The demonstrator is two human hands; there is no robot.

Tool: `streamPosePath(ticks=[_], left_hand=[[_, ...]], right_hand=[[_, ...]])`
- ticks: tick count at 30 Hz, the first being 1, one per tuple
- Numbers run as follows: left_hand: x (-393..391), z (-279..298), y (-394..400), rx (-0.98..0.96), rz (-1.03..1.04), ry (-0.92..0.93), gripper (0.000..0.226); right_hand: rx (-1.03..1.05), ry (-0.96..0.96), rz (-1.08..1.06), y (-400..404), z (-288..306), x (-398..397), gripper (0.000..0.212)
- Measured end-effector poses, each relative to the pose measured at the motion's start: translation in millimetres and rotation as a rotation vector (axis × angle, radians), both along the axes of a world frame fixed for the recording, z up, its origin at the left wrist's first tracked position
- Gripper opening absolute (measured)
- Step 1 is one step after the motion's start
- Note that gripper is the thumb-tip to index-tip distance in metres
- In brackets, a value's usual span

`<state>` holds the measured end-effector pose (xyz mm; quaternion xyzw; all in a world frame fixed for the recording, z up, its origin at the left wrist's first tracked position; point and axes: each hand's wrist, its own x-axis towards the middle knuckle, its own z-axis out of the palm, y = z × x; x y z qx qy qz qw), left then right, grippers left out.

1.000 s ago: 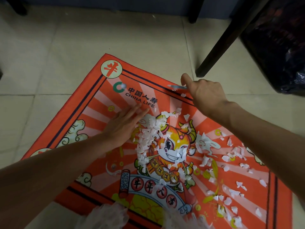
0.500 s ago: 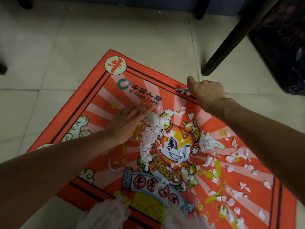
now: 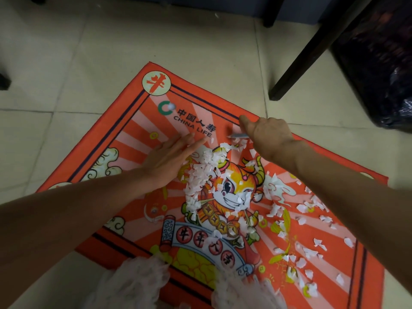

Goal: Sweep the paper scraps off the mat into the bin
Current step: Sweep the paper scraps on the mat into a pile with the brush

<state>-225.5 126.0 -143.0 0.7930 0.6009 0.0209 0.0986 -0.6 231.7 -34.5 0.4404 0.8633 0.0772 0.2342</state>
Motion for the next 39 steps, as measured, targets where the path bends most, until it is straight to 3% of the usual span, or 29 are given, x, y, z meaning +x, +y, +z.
streamPosePath(ticks=[13, 23, 27, 39], left_hand=[[-1.3, 2.3, -13.1, -0.025, -0.027, 0.040, 0.105], [-8.0, -1.0, -11.7, -0.018, -0.051, 0.046, 0.088], [-12.8, 1.5, -16.0, -0.007, -0.022, 0.027, 0.078], [-23.4, 3.7, -34.8, -0.068, 0.084, 0.031, 0.080]], right_hand=[[-0.009, -0.001, 0.058, -33.8, 17.2, -2.9, 0.076], [0.034, 0.102, 0.039, -3.7, 15.5, -43.3, 0.074], [-0.018, 0.036, 0.142, -2.9, 8.4, -59.2, 0.072], [-0.082, -0.033, 0.269, -32.1, 20.1, -46.4, 0.071]])
